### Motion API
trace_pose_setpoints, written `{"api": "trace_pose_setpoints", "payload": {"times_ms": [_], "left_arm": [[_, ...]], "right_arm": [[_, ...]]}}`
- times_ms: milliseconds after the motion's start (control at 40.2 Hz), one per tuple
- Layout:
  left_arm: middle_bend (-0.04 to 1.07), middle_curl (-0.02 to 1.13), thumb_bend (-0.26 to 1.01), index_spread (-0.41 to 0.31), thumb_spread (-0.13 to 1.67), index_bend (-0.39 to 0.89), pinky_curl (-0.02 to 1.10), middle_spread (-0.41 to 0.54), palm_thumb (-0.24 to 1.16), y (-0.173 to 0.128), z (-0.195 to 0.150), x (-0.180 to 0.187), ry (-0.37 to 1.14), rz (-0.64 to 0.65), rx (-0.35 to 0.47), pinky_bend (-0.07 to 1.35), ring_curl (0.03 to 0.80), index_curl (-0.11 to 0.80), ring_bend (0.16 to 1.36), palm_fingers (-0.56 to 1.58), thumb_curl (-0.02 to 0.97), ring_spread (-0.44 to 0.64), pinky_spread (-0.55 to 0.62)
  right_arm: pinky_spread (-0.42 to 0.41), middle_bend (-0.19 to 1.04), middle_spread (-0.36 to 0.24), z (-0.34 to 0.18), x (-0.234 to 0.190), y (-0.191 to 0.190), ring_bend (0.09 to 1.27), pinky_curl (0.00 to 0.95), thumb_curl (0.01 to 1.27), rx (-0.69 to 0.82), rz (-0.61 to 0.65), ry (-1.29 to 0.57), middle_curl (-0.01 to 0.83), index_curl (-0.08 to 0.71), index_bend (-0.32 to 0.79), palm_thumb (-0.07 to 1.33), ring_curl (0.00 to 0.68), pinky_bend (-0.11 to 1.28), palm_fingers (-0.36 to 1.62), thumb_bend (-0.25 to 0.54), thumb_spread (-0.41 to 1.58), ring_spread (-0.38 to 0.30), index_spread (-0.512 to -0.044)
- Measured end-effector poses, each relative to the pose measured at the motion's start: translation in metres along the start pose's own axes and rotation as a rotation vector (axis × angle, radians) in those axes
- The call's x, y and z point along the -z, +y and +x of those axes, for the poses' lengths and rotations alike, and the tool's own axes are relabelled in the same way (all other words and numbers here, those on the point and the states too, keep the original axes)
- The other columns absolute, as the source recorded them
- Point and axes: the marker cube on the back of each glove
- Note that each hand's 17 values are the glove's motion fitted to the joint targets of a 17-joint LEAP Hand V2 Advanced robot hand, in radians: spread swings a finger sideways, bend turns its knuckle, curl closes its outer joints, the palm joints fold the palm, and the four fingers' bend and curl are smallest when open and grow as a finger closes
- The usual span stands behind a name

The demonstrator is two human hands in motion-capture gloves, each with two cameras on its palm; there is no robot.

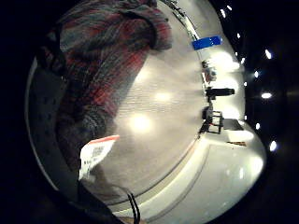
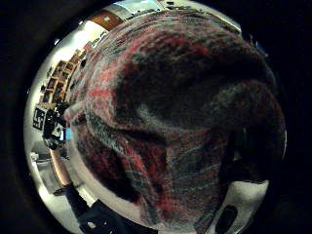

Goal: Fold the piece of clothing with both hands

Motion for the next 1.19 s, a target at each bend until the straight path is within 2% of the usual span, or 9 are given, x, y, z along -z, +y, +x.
{"api": "trace_pose_setpoints", "payload": {"times_ms": [199, 373, 472, 596, 721, 870, 994, 1094, 1193], "left_arm": [[0.55, 0.47, 0.06, -0.216, 1.41, 0.58, 0.22, -0.169, 0.63, 0.052, 0.004, 0.012, 0.004, 0.006, -0.163, 0.13, 0.278, 0.489, 0.3, 0.72, 0.303, 0.0, 0.07], [0.56, 0.49, 0.06, -0.225, 1.46, 0.61, 0.21, -0.184, 0.62, 0.123, 0.018, 0.045, 0.109, 0.212, -0.451, 0.13, 0.287, 0.52, 0.28, 0.81, 0.316, -0.03, 0.04], [0.55, 0.5, 0.05, -0.237, 1.47, 0.65, 0.22, -0.188, 0.59, 0.147, 0.016, 0.064, 0.135, 0.305, -0.466, 0.14, 0.296, 0.548, 0.27, 0.84, 0.329, -0.04, 0.02], [0.52, 0.51, 0.03, -0.253, 1.46, 0.69, 0.23, -0.192, 0.58, 0.156, 0.004, 0.091, 0.171, 0.374, -0.393, 0.15, 0.305, 0.577, 0.25, 0.86, 0.353, -0.04, -0.01], [0.44, 0.5, 0.02, -0.266, 1.41, 0.66, 0.26, -0.198, 0.59, 0.117, -0.013, 0.119, 0.24, 0.34, -0.263, 0.18, 0.317, 0.585, 0.27, 0.92, 0.387, -0.06, -0.05], [0.4, 0.5, 0.02, -0.28, 1.32, 0.63, 0.28, -0.204, 0.64, 0.013, -0.012, 0.119, 0.221, 0.175, -0.122, 0.17, 0.329, 0.589, 0.25, 0.97, 0.441, -0.08, -0.08], [0.36, 0.5, 0.01, -0.285, 1.27, 0.61, 0.29, -0.206, 0.66, -0.034, -0.004, 0.113, 0.227, 0.018, 0.069, 0.16, 0.337, 0.597, 0.24, 0.95, 0.474, -0.09, -0.09], [0.34, 0.5, 0.0, -0.28, 1.24, 0.57, 0.29, -0.209, 0.67, -0.078, -0.007, 0.075, 0.324, -0.126, 0.186, 0.14, 0.345, 0.591, 0.24, 0.92, 0.493, -0.09, -0.08], [0.28, 0.49, -0.01, -0.256, 1.23, 0.47, 0.29, -0.185, 0.68, -0.112, -0.018, 0.05, 0.308, -0.027, 0.268, 0.14, 0.361, 0.563, 0.27, 0.8, 0.5, -0.06, -0.04]], "right_arm": [[-0.354, 0.33, -0.245, 0.02, 0.03, 0.047, 0.59, 0.382, 0.48, 0.02, 0.049, 0.004, 0.484, 0.37, 0.18, 1.03, 0.452, 0.53, 1.26, 0.041, 1.06, -0.259, -0.279], [-0.364, 0.32, -0.246, 0.038, 0.051, 0.087, 0.59, 0.389, 0.48, 0.139, 0.147, 0.064, 0.499, 0.39, 0.17, 1.03, 0.459, 0.53, 1.26, 0.012, 1.07, -0.263, -0.279], [-0.371, 0.32, -0.247, 0.043, 0.078, 0.104, 0.58, 0.391, 0.49, 0.162, 0.158, 0.078, 0.506, 0.399, 0.17, 1.03, 0.462, 0.53, 1.25, -0.008, 1.06, -0.264, -0.278], [-0.375, 0.32, -0.251, 0.045, 0.122, 0.114, 0.57, 0.391, 0.5, 0.184, 0.118, 0.008, 0.509, 0.409, 0.17, 1.02, 0.463, 0.53, 1.25, -0.02, 1.03, -0.263, -0.278], [-0.379, 0.32, -0.252, 0.057, 0.149, 0.064, 0.56, 0.391, 0.5, 0.135, 0.013, -0.048, 0.514, 0.414, 0.17, 1.01, 0.464, 0.53, 1.25, -0.021, 1.0, -0.264, -0.278], [-0.385, 0.32, -0.252, 0.053, 0.136, -0.028, 0.56, 0.389, 0.51, 0.036, -0.246, -0.015, 0.518, 0.42, 0.18, 1.0, 0.464, 0.52, 1.26, -0.025, 0.96, -0.269, -0.281], [-0.387, 0.32, -0.253, 0.03, 0.125, -0.069, 0.56, 0.385, 0.51, -0.059, -0.383, -0.047, 0.523, 0.424, 0.18, 1.03, 0.467, 0.5, 1.26, -0.008, 0.99, -0.272, -0.28], [-0.388, 0.31, -0.258, 0.017, 0.084, -0.115, 0.56, 0.384, 0.5, -0.185, -0.303, -0.187, 0.522, 0.428, 0.17, 1.05, 0.469, 0.49, 1.24, -0.003, 1.01, -0.267, -0.282], [-0.366, 0.32, -0.251, 0.011, 0.064, -0.134, 0.55, 0.38, 0.5, -0.234, -0.159, -0.277, 0.529, 0.405, 0.09, 1.07, 0.471, 0.47, 1.13, 0.004, 1.05, -0.261, -0.278]]}}
